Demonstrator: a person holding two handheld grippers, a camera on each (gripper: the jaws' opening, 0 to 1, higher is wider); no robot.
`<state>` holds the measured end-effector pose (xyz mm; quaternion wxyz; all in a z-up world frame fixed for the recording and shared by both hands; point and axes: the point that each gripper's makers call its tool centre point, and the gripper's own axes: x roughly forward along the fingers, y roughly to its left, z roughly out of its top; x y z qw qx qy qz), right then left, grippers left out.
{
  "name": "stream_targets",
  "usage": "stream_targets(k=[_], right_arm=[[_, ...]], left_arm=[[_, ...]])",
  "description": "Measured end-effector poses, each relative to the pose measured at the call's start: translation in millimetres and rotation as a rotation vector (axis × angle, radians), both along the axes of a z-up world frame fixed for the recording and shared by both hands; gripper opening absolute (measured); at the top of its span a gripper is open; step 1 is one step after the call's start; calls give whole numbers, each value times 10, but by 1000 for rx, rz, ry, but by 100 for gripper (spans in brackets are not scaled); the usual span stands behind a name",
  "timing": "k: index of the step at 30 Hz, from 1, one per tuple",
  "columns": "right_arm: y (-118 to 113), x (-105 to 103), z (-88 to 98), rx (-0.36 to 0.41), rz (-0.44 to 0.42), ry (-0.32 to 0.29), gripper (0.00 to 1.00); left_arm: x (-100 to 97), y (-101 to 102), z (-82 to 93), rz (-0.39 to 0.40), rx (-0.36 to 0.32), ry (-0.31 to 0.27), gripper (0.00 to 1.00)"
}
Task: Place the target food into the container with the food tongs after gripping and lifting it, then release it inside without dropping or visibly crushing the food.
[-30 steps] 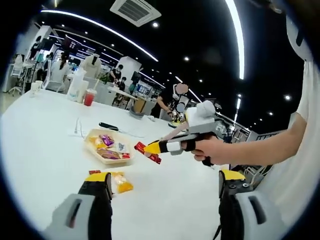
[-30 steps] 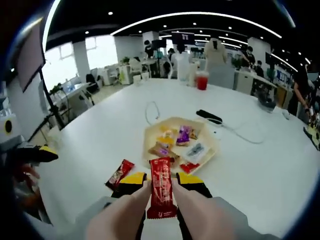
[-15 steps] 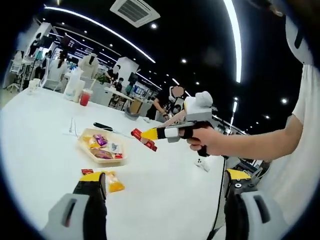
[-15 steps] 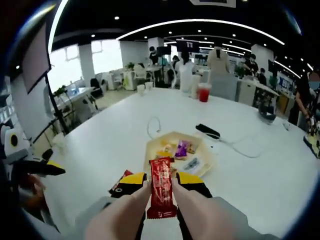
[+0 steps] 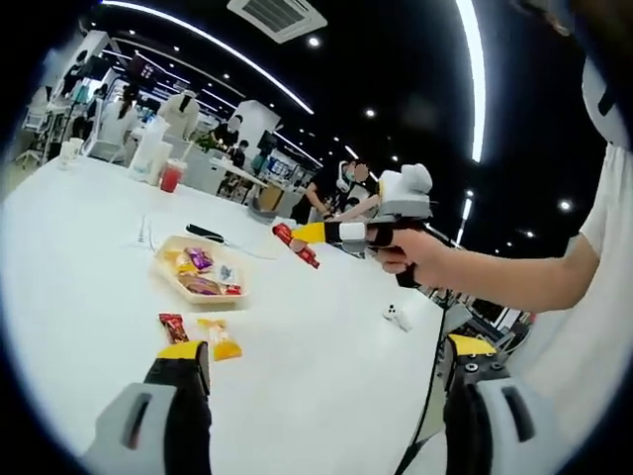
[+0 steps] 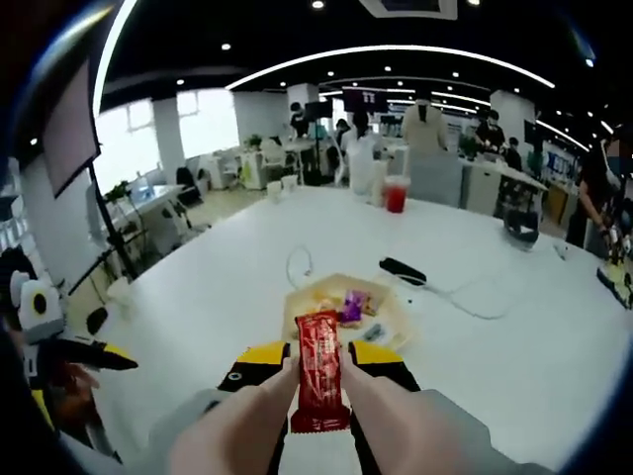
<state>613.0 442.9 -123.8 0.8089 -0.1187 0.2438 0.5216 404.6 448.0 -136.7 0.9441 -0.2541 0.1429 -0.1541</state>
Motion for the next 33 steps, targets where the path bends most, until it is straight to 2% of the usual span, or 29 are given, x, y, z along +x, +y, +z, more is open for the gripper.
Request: stream_targets(k=[8,15,24,26,33], right_arm=[[44,13,25,-3,23,-15,22],[62,89,172,10,4,-33,22],[53,200,316,22,-19,-53,22],[70,203,307,28,-19,-48,22],[141,238,299,34,-3,-39,22]], left_arm=[[-68,5,64,40,19,-1,99],[-87,-4,32,21,41,2,99],[-64,29,127,29,51,-22,99],[-79,19,151,24,80,-42,99],[-76,72,176,47,68,-44,99]])
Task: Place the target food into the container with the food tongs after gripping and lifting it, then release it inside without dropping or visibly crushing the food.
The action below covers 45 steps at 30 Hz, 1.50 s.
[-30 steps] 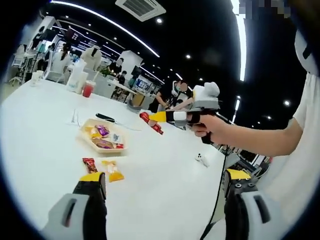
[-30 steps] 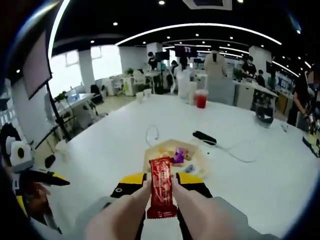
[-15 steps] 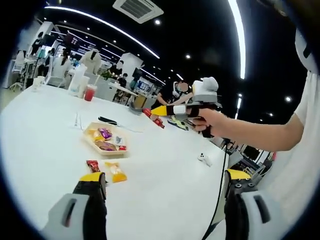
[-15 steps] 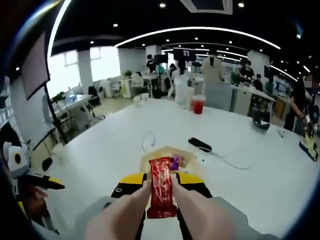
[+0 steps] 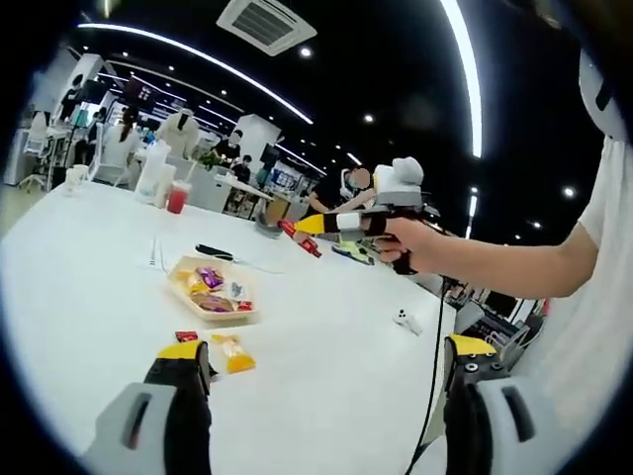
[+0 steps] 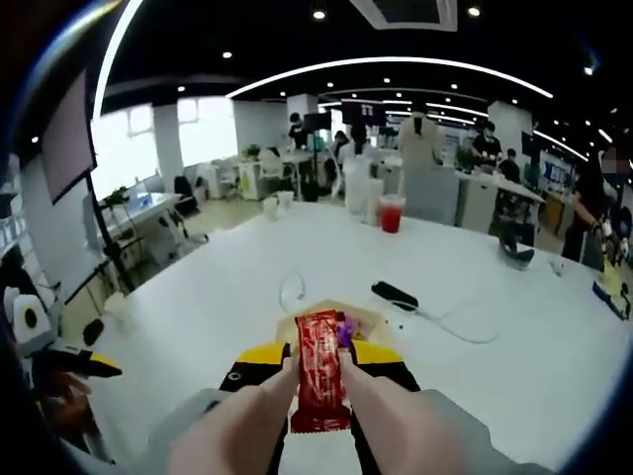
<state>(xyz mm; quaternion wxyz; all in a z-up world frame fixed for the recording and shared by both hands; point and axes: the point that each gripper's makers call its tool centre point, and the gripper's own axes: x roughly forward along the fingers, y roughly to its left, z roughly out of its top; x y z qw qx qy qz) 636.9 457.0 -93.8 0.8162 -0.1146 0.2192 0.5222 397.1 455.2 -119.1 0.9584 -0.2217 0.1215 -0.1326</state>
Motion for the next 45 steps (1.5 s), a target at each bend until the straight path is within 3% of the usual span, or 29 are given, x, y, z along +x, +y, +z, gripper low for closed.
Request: stream_targets(k=[10,17,23,33,45], right_arm=[[-33,-6,-29,-6,-8,2,22],[-115,146,58,-10,-38,-7,22],[-38,186,140,-2,-36,-25,22],[45,327,72,-21,-32,-20,22],[93,478,114,-21,-35,-16,22]], left_arm=[[-59,65,-94,-1,26,22,99],[-48,79,-114,11,3,6,99],[-52,69,-51,9,1,-6,99],[-115,224,-95,39,8,1,99],[-15,217,-49,37,5,-13,99]])
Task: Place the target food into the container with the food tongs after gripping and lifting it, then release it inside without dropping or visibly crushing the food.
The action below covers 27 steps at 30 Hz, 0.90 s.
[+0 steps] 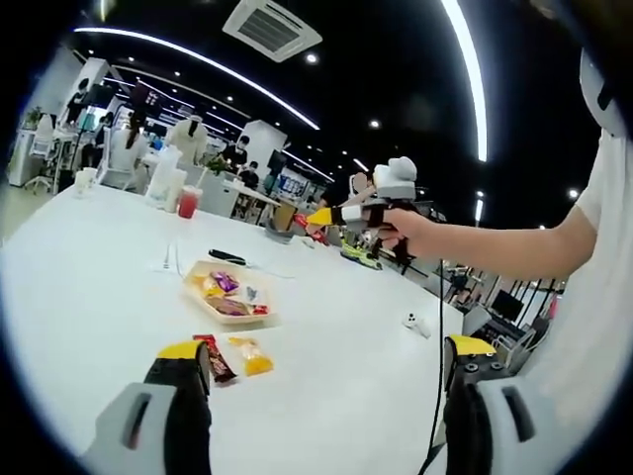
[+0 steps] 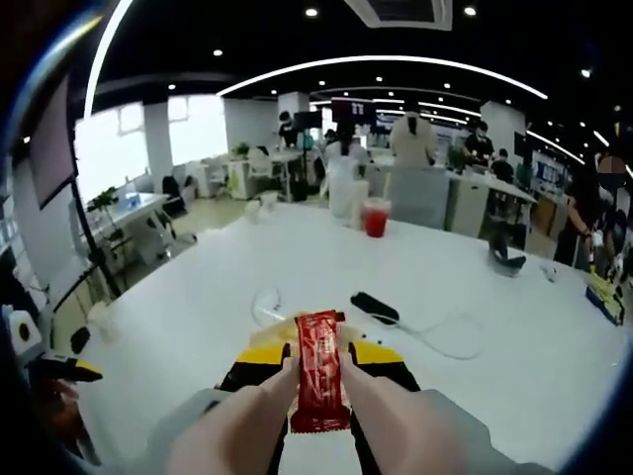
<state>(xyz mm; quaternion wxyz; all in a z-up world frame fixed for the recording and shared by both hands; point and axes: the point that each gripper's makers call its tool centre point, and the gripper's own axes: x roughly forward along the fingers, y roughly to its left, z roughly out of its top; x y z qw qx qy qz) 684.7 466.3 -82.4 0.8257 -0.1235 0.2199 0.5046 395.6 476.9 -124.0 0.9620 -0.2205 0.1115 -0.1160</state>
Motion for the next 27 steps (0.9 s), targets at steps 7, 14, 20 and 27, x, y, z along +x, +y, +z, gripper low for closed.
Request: stream_targets(k=[7,14,20,27], right_arm=[[41,24,2,-29,16,-11,22],[135,54,143,-19,19,-22,22],[297,131,144,-10,25,-22,22],[433,220,143,-22,31,-20,22]], left_arm=[[43,12,35,13,-8,-15,99],[87,26,15,18,-8,-17,99],[102,39,17,17,-3,-16,99],[85,161,9,48,-6,-21,99]])
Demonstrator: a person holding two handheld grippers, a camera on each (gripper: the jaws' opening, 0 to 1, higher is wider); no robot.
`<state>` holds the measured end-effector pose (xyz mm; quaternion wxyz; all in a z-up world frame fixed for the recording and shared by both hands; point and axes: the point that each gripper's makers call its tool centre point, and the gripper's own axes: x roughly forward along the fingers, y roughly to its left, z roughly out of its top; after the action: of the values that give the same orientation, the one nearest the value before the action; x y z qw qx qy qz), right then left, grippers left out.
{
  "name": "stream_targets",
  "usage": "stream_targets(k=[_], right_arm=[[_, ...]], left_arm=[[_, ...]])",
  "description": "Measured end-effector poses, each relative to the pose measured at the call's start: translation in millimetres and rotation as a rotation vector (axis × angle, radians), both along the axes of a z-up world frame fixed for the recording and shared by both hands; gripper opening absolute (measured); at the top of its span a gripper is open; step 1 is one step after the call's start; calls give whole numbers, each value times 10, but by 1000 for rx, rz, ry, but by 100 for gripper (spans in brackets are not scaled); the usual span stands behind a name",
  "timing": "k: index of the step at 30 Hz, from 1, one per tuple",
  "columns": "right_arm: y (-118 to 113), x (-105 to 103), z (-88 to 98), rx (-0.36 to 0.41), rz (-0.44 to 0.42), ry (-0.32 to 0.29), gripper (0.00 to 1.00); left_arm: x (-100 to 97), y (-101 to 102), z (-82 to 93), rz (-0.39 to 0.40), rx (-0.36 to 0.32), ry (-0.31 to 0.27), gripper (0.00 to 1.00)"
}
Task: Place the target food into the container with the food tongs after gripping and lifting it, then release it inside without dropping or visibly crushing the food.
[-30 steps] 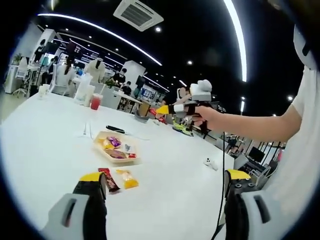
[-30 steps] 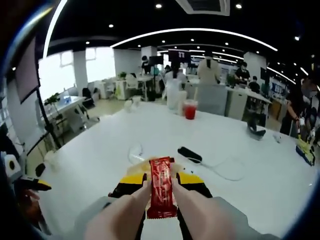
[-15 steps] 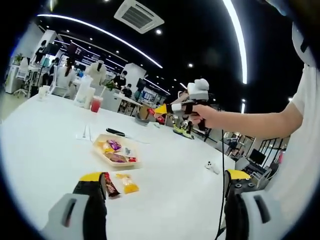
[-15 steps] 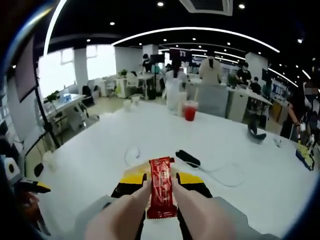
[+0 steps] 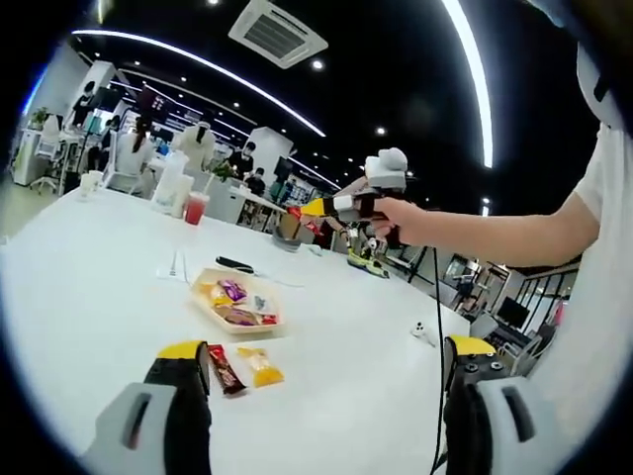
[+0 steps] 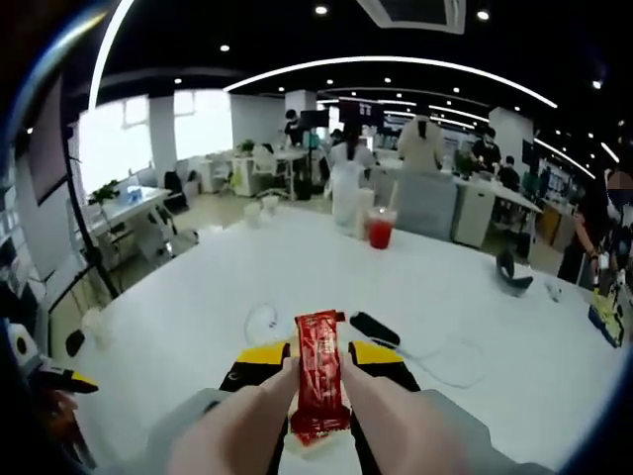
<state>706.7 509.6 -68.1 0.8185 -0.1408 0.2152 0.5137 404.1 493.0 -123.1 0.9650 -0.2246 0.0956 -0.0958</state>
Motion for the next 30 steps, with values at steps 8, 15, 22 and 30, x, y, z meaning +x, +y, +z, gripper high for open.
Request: stream_targets(k=[8,15,22,30], right_arm=[[187,147,-43,-11,-2,4,22],[301,134,-130,-23,-2,1,22],[402,196,-172,-10,-8,20,22],[380,208,-175,2,-21,34,23]], left_arm=[[-39,135,-5,24,-13,1,99],[-4,290,226,56,-43,-49,99],[-79,343,184,72,-39,-31,99],[-88,322,156,77,-33,-14,99]])
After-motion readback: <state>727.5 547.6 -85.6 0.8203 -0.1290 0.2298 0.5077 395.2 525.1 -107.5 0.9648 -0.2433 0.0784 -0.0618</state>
